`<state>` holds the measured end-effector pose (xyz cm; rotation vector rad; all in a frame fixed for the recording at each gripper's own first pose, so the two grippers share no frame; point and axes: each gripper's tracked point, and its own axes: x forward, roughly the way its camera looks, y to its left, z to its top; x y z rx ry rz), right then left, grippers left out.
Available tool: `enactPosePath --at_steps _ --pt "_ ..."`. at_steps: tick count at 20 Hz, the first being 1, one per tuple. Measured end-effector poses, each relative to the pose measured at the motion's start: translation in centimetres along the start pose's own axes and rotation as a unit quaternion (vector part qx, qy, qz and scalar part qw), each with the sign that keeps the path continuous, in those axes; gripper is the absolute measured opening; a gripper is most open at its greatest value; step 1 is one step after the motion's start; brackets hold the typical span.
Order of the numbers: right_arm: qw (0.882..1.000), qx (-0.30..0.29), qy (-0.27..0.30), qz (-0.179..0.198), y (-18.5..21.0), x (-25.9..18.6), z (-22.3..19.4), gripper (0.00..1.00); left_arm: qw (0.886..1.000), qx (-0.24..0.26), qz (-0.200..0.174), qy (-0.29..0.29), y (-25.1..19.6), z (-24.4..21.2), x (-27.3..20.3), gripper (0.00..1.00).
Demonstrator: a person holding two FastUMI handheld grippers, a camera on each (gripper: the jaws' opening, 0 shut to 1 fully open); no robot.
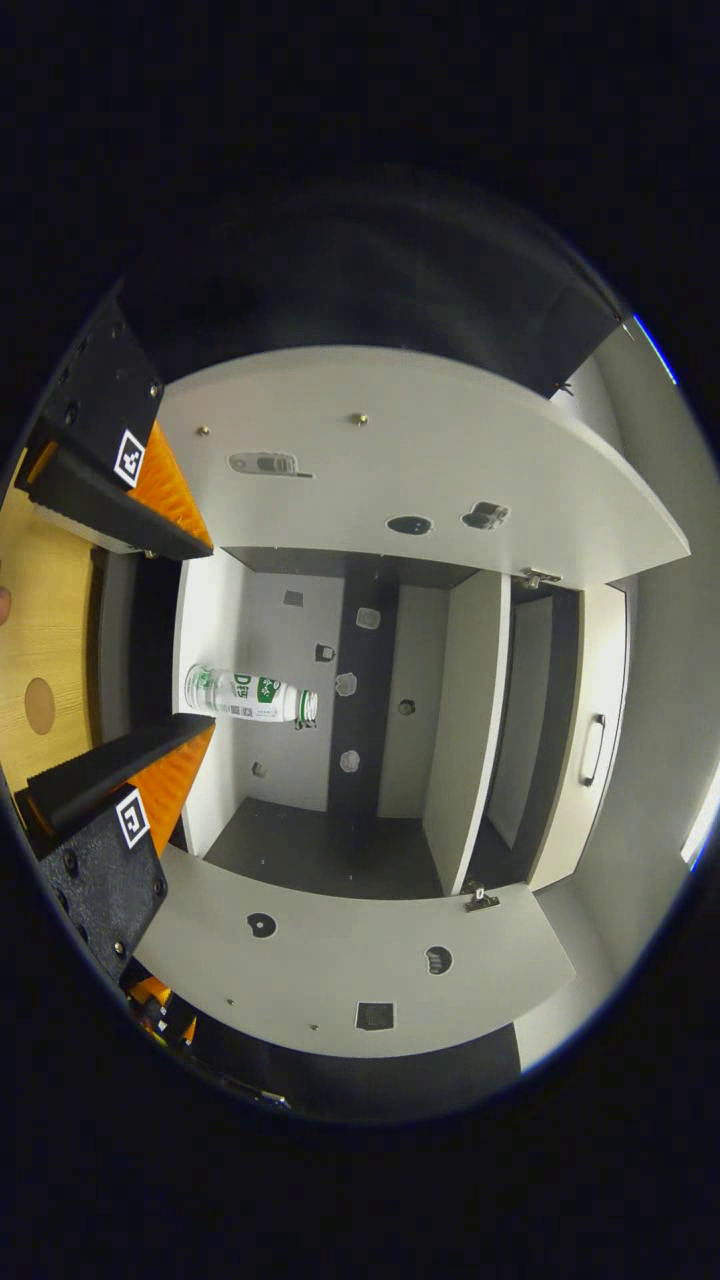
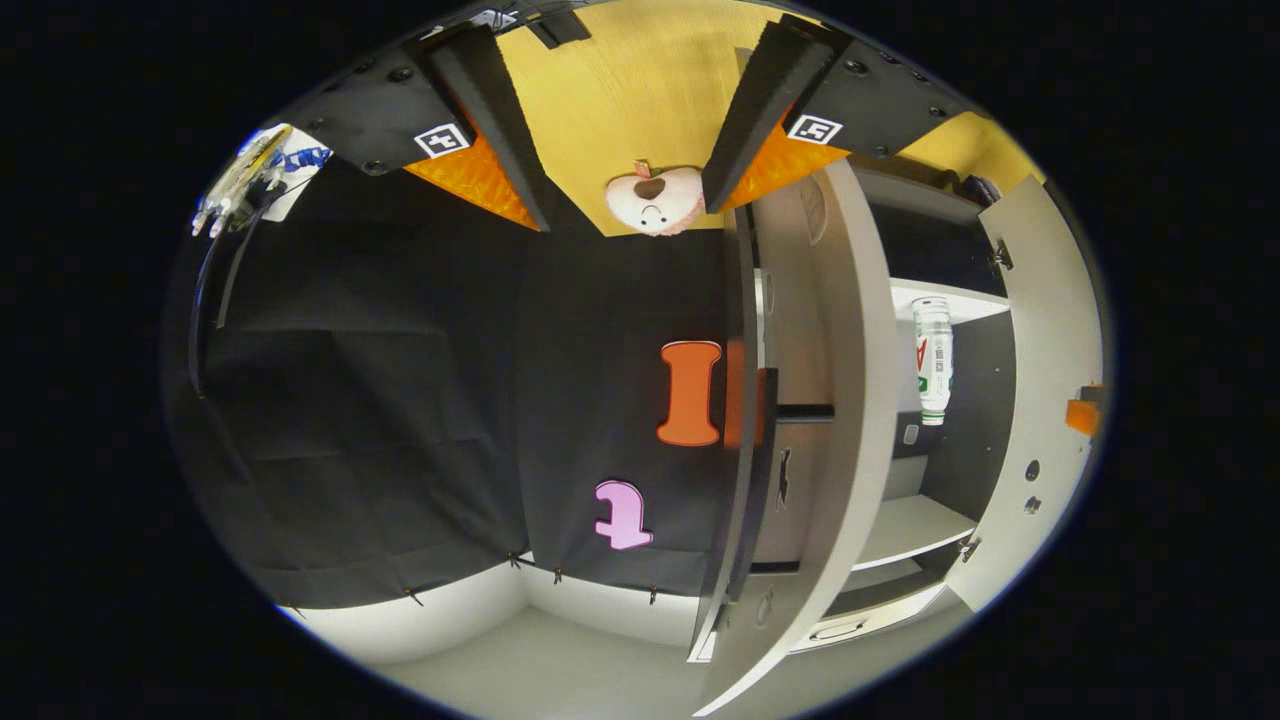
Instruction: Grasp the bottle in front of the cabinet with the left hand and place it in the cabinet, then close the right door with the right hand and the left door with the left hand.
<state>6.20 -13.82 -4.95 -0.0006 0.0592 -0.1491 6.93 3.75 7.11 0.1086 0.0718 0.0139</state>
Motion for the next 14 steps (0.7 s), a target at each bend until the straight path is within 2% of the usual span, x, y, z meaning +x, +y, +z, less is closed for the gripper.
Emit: enactPosePath --at_steps 7,11,14 --pt "1.000 0.005 0.006 0.030 2.2 2.5 0.3 0.99 0.999 0.003 0.018 -0.030 0.7 0.3 -6.3 0.93" --pt "0.999 0.015 0.002 0.038 2.5 2.5 0.1 0.98 0.999 -0.010 0.028 -0.028 1.6 0.1 -7.8 0.94" --pt "0.999 -0.002 -0.003 0.040 2.6 2.4 0.3 0.98 0.999 -0.011 0.038 -0.035 2.4 0.4 -8.4 0.94"
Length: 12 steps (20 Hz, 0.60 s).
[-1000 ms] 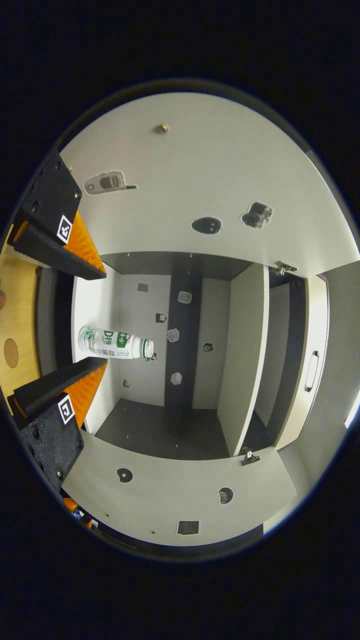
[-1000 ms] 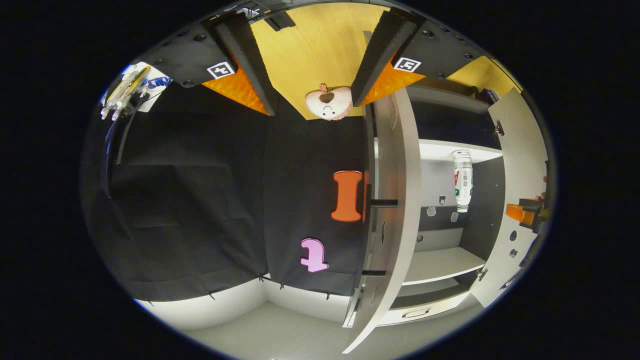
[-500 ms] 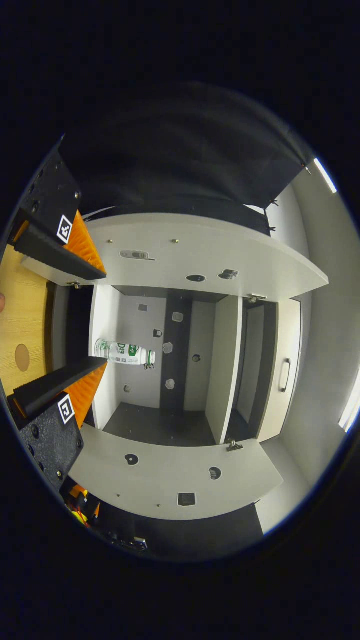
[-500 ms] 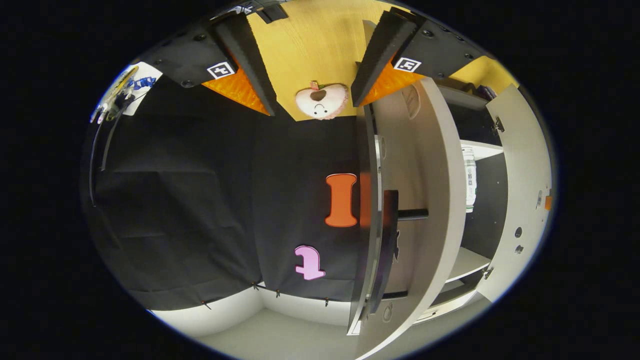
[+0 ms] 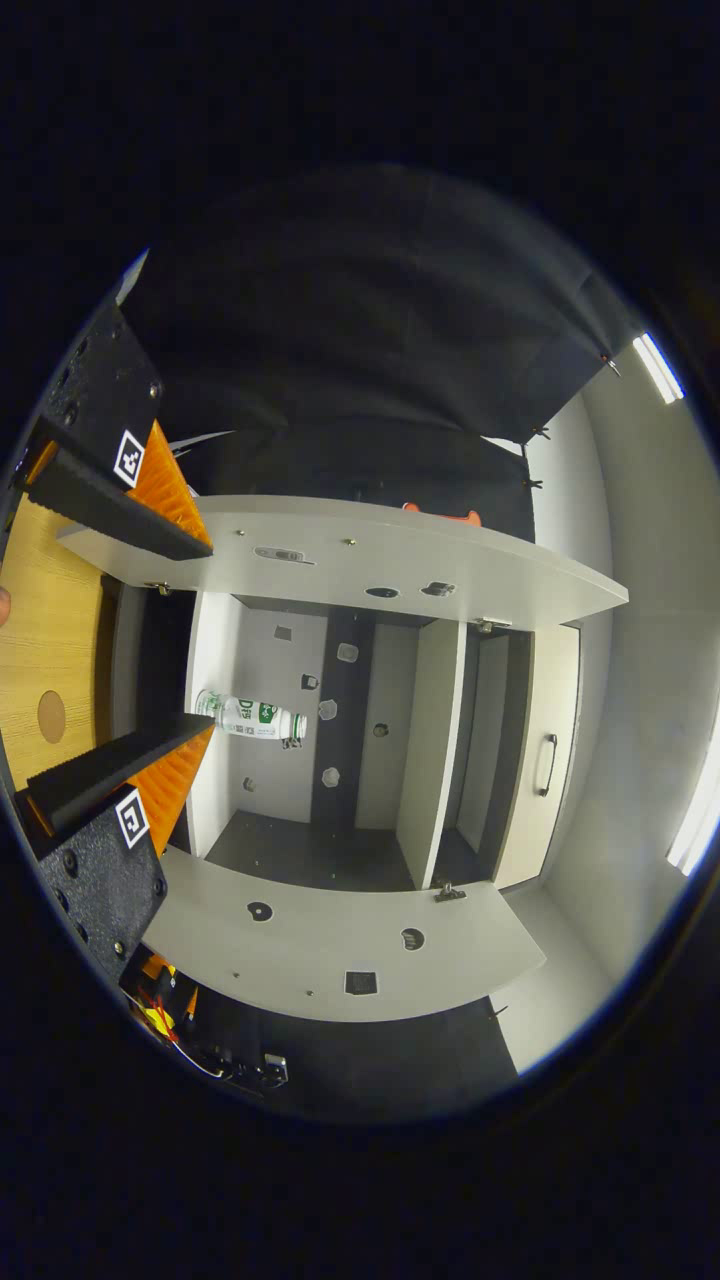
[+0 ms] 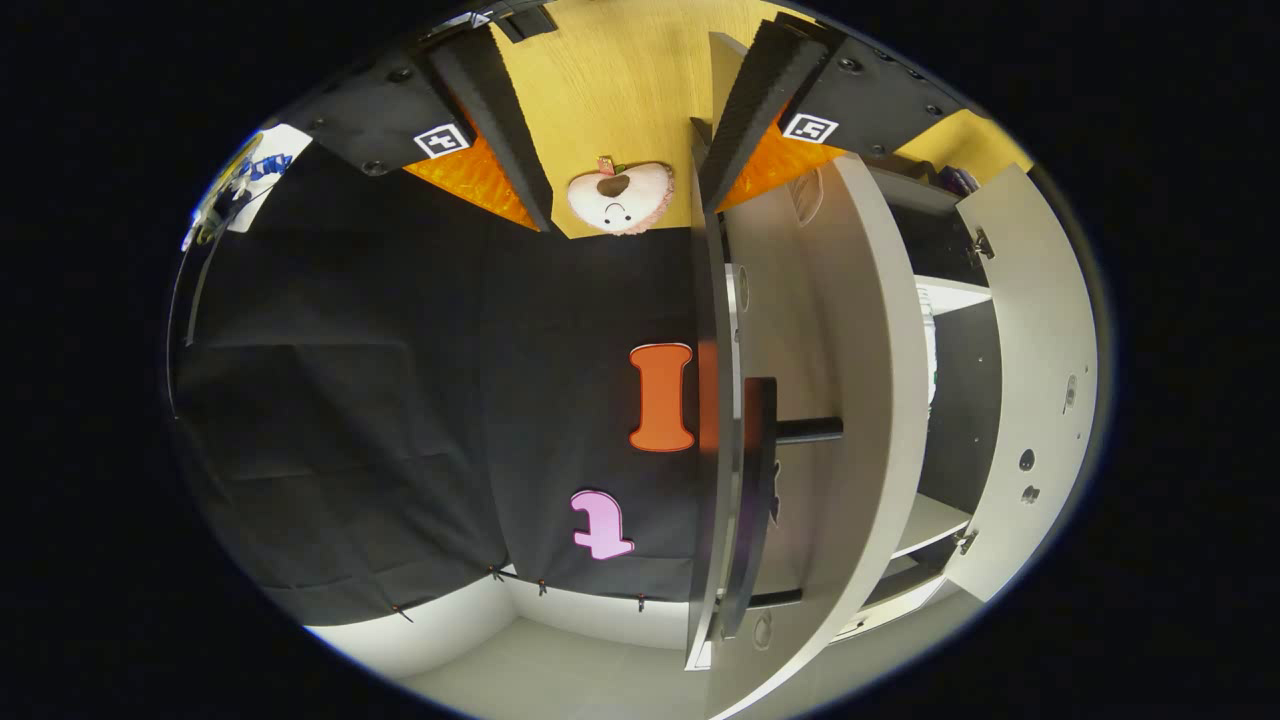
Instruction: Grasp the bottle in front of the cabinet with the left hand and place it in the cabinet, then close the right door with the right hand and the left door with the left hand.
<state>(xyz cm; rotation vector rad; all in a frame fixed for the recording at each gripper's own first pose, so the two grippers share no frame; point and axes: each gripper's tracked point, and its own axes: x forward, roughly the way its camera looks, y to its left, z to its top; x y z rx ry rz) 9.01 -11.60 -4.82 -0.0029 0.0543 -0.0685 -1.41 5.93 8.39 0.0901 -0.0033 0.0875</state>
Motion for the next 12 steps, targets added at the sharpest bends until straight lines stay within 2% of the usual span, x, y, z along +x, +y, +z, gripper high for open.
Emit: enactPosePath --at_steps 5,12 --pt "1.000 0.009 0.003 0.004 1.8 -0.3 -0.2 0.97 1.000 -0.005 0.006 -0.006 0.2 0.1 -0.4 0.94" --pt "0.998 -0.005 -0.001 0.056 7.3 -0.2 -0.1 0.97 1.000 -0.018 0.024 -0.004 1.7 -0.2 -0.3 0.94"
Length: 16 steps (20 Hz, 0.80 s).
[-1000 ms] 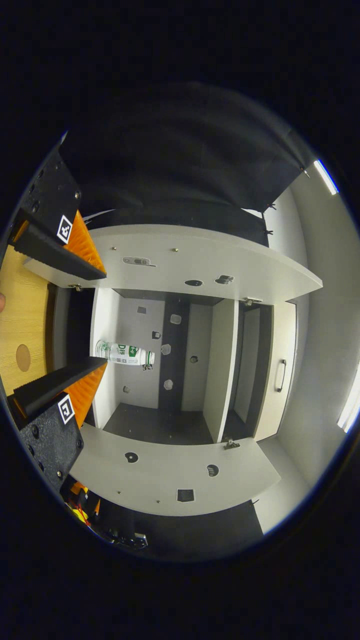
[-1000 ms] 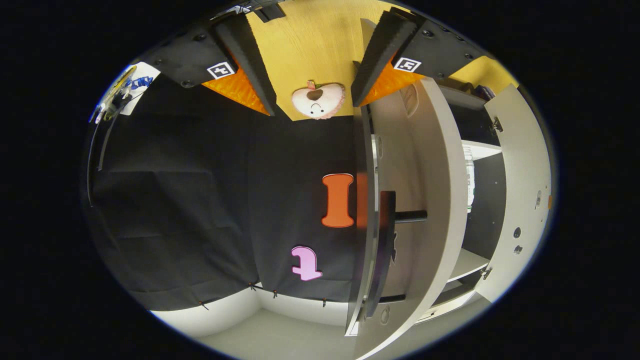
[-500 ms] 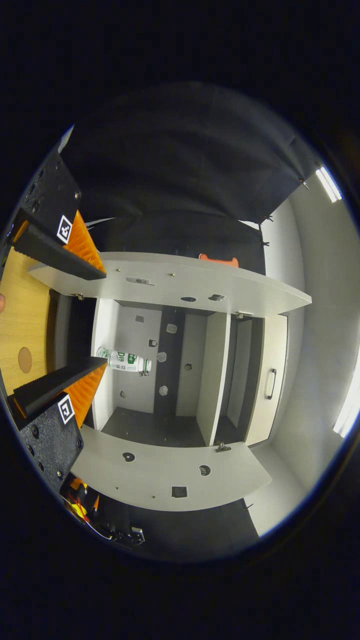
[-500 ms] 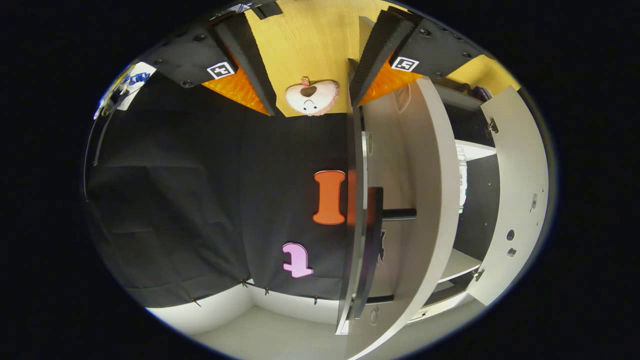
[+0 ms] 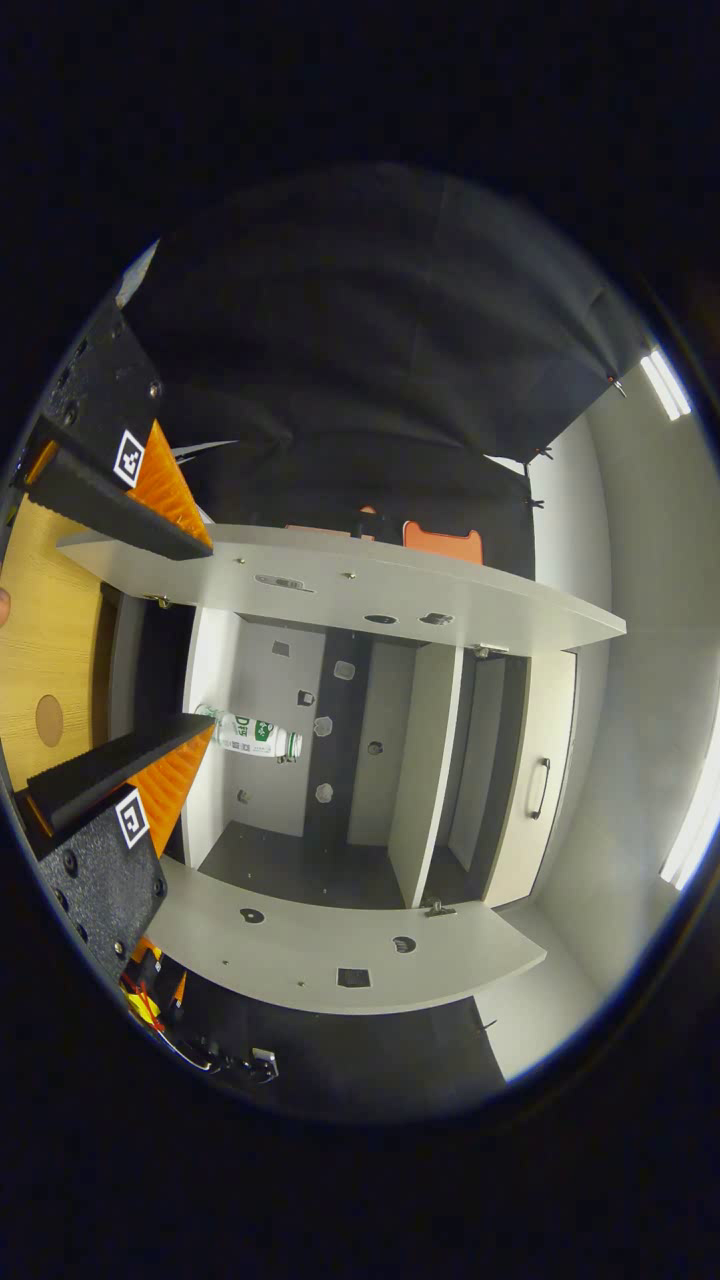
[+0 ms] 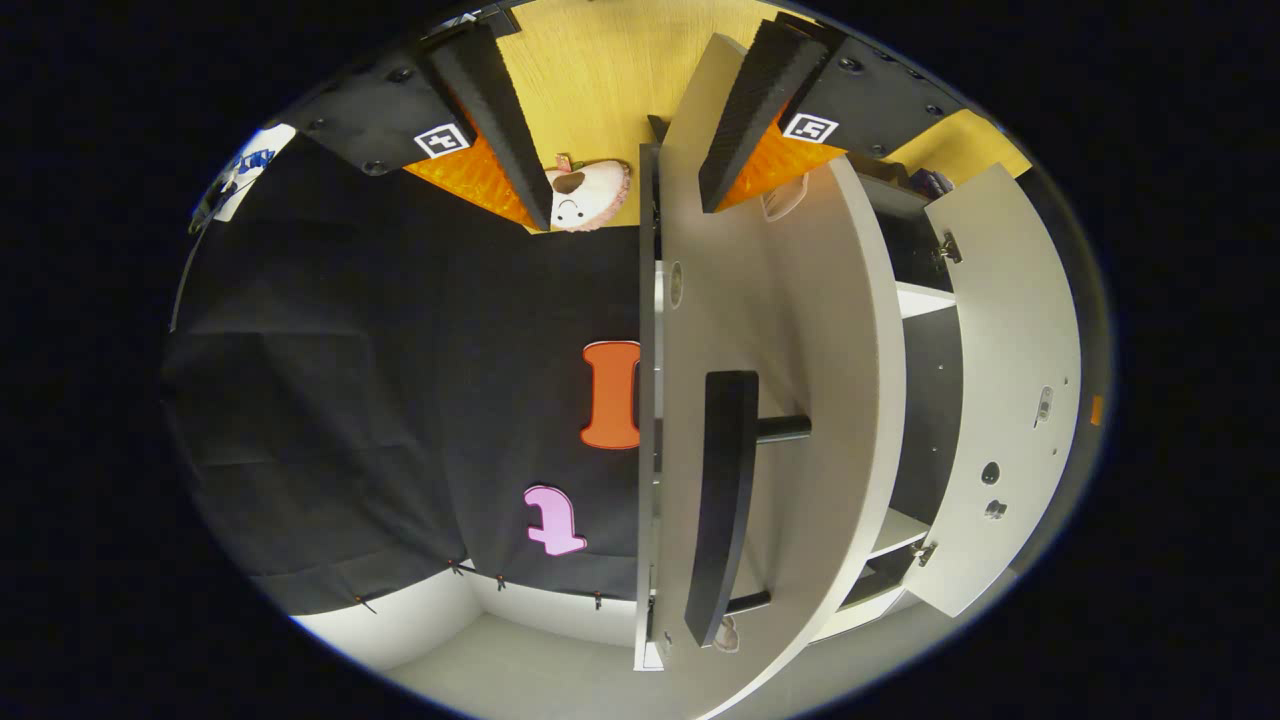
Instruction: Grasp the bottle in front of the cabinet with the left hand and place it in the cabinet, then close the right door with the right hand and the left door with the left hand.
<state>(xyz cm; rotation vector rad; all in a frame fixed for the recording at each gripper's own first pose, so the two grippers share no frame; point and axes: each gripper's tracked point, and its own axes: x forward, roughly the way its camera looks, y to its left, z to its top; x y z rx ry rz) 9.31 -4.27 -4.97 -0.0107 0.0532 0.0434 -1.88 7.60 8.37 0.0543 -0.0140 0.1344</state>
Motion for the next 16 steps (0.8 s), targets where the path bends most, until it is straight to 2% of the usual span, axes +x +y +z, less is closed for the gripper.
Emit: enactPosePath --at_steps 6,9,10,16 --pt "0.999 0.002 0.001 0.037 3.8 1.1 0.0 0.97 1.000 0.000 0.014 0.002 1.0 -0.1 0.3 0.94" --pt "0.999 -0.012 -0.005 0.045 4.9 1.6 0.1 1.00 1.000 0.001 0.022 0.003 1.5 -0.3 0.2 0.94" --pt "0.999 -0.016 -0.007 0.046 5.4 1.8 0.1 0.97 1.000 0.002 0.024 0.002 1.7 -0.3 0.2 0.94" --pt "0.998 -0.029 -0.021 0.059 8.2 4.2 0.4 0.98 0.999 0.001 0.035 0.001 2.8 -0.2 0.3 0.94"
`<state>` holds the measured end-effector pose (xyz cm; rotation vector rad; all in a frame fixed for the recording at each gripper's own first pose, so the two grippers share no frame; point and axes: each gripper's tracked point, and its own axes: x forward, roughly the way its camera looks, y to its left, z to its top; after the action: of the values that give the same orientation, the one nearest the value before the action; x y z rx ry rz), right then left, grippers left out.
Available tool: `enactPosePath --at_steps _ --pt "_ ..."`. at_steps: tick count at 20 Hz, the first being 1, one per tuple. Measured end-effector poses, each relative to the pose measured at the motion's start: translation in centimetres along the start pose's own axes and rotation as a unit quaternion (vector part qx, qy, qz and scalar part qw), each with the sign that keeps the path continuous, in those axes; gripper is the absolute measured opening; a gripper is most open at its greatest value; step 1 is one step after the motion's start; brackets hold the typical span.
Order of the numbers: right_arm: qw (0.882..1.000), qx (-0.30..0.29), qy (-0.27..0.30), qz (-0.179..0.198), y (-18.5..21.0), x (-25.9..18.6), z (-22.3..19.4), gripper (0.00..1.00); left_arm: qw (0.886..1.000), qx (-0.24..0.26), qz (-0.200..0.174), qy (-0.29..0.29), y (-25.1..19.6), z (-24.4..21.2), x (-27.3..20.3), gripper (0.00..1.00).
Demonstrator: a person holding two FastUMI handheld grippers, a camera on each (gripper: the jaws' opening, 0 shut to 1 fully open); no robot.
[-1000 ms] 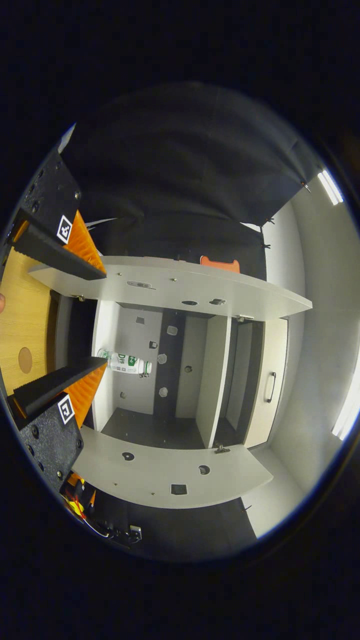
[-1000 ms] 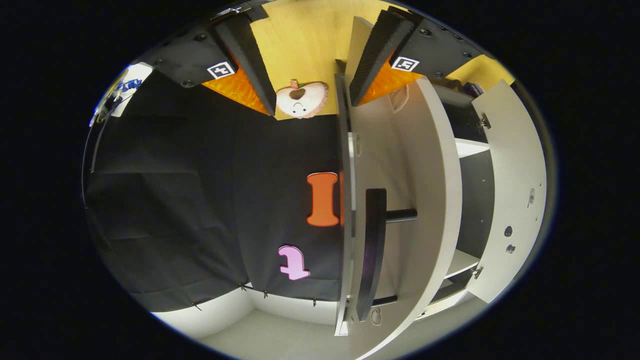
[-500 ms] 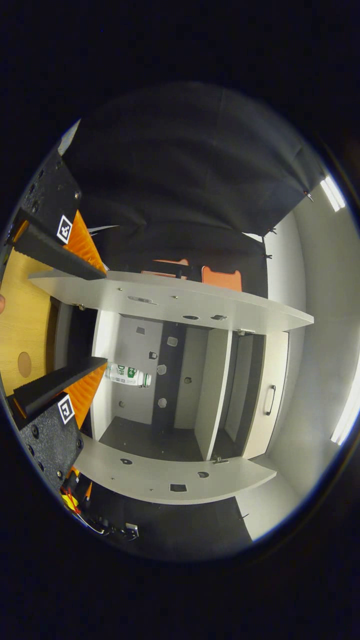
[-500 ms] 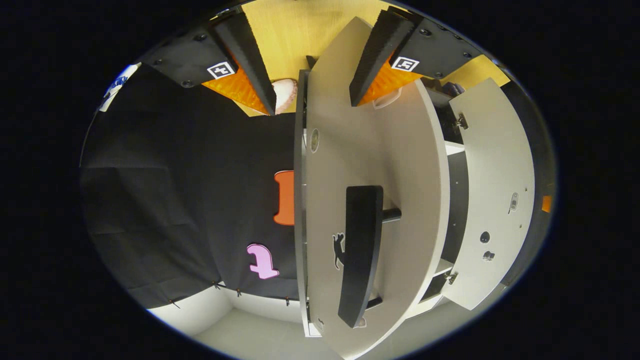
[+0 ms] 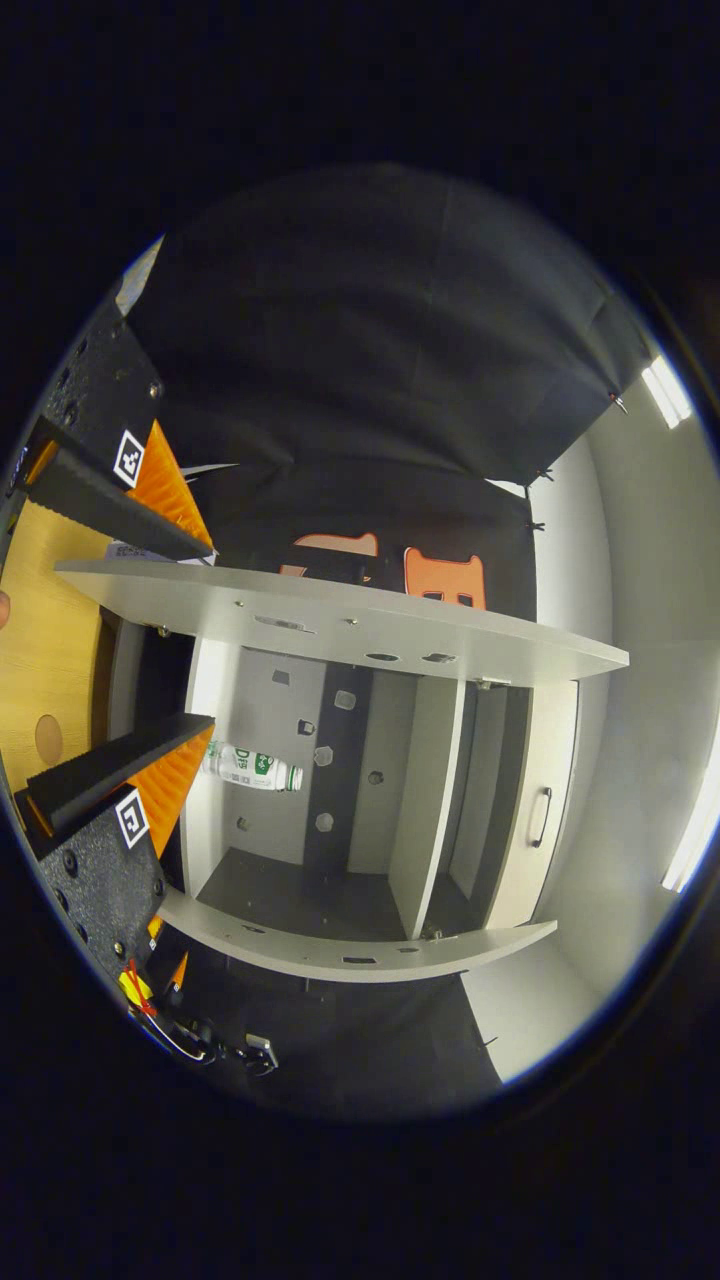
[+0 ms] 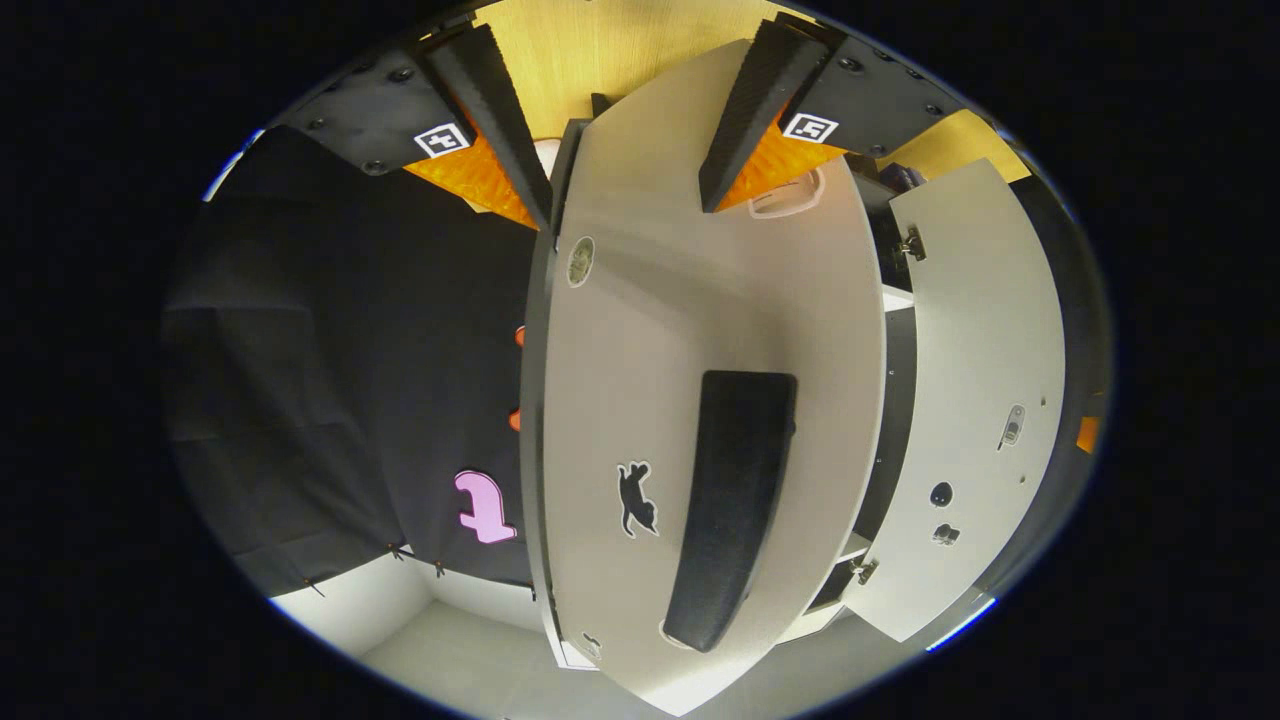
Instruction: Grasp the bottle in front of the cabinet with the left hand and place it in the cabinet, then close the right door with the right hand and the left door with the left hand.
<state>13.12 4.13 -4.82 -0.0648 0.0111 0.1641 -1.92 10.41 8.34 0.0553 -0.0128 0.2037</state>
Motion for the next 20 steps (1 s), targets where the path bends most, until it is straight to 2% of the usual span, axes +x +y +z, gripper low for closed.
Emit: enactPosePath --at_steps 4,7,9,10,18,20 --pt "1.000 -0.008 -0.016 0.016 2.7 3.9 0.9 0.98 1.000 0.005 0.012 0.002 1.0 -0.1 0.0 0.94" --pt "0.999 -0.037 -0.020 0.009 4.4 6.4 1.1 0.98 1.000 0.008 0.023 0.006 2.0 -0.6 0.0 0.94" --pt "0.998 -0.052 -0.027 0.002 4.8 6.6 1.2 0.98 0.999 0.012 0.030 0.008 2.6 -0.6 0.1 0.94" --pt "0.998 -0.052 -0.028 0.001 4.7 6.6 1.3 0.88 0.999 0.013 0.035 0.008 3.1 -0.8 0.1 0.96" --pt "0.999 -0.036 -0.013 0.005 4.6 6.5 1.3 0.88 0.998 0.011 0.061 0.015 6.2 -1.9 0.4 0.94" --pt "0.999 -0.036 -0.011 0.016 5.4 6.5 1.2 0.89 0.997 0.016 0.073 0.015 7.4 -2.1 0.1 0.94"
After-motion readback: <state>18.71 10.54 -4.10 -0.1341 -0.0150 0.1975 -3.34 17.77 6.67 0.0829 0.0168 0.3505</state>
